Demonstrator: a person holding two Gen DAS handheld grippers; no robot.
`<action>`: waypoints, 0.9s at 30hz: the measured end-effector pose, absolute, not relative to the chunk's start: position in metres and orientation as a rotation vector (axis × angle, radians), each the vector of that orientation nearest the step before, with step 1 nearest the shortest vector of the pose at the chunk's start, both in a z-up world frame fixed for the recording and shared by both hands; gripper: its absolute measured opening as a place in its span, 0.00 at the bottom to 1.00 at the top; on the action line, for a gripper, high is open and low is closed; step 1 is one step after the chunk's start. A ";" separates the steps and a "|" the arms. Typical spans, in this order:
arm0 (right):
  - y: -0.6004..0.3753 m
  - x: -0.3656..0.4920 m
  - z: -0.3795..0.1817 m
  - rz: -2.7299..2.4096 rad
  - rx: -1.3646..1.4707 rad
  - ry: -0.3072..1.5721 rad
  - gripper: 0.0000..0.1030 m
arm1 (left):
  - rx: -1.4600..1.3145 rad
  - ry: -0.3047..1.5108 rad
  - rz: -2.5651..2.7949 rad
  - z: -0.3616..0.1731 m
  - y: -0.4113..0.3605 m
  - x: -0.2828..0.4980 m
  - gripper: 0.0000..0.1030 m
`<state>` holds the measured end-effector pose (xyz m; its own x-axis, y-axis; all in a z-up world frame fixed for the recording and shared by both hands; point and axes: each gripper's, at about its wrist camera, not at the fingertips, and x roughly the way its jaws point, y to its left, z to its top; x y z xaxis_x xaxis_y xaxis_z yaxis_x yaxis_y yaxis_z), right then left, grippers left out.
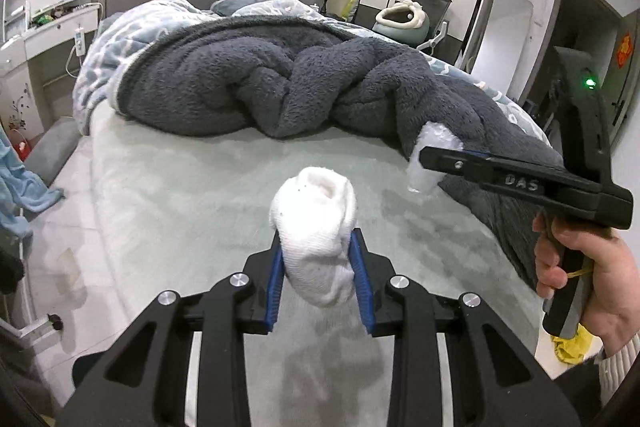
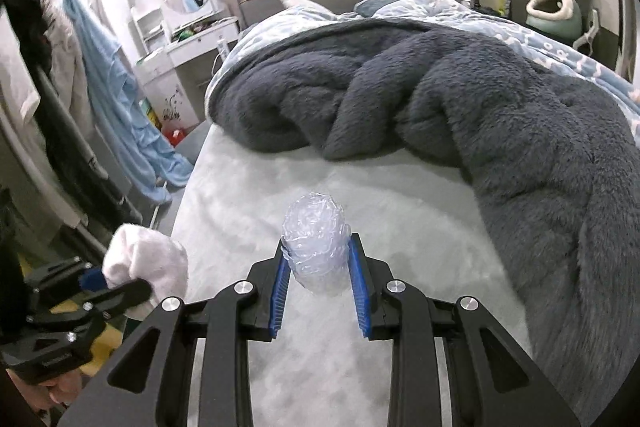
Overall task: Collect trash
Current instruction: 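Carry the white tissue and clear cup with both tools over the bin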
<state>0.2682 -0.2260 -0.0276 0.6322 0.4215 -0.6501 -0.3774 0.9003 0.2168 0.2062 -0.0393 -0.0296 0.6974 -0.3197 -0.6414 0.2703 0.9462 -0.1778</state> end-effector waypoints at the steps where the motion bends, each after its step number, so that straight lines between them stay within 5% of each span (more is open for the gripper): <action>1: -0.224 0.265 -0.028 0.459 0.057 0.761 0.28 | -0.070 0.726 -0.322 -0.027 -0.037 0.199 0.31; 27: -0.117 0.180 -0.024 0.582 -0.031 0.797 0.28 | -0.142 0.820 -0.037 -0.067 0.073 0.132 0.30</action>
